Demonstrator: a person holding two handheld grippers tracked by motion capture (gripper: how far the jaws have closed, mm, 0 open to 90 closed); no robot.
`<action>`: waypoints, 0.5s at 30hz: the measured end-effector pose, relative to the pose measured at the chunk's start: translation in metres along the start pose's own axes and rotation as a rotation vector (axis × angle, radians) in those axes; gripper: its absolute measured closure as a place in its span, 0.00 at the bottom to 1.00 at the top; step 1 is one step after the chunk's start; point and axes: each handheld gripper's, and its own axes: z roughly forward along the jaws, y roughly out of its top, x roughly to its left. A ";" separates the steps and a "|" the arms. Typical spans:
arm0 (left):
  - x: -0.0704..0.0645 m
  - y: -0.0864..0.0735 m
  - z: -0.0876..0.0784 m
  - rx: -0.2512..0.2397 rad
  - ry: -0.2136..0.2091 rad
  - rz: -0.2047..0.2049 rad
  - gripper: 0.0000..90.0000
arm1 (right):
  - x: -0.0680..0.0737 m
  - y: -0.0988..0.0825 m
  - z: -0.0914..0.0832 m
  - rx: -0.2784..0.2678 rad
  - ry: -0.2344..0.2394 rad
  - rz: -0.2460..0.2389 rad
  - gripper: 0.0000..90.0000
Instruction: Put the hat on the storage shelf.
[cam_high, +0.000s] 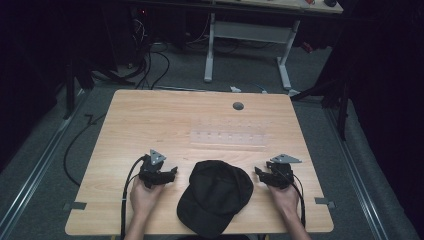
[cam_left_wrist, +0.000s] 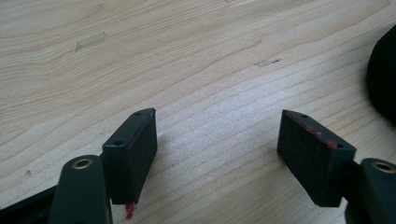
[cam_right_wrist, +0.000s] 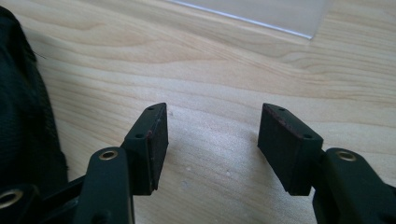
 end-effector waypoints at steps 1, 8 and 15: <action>0.000 0.000 0.000 0.000 0.000 -0.001 0.32 | 0.000 0.000 -0.002 -0.008 0.007 0.009 0.48; 0.000 0.000 0.000 0.000 -0.001 -0.003 0.32 | -0.004 0.005 -0.024 -0.079 0.062 0.042 0.50; 0.001 0.000 0.000 0.000 -0.001 -0.003 0.32 | 0.000 0.011 -0.047 -0.125 0.143 0.039 0.51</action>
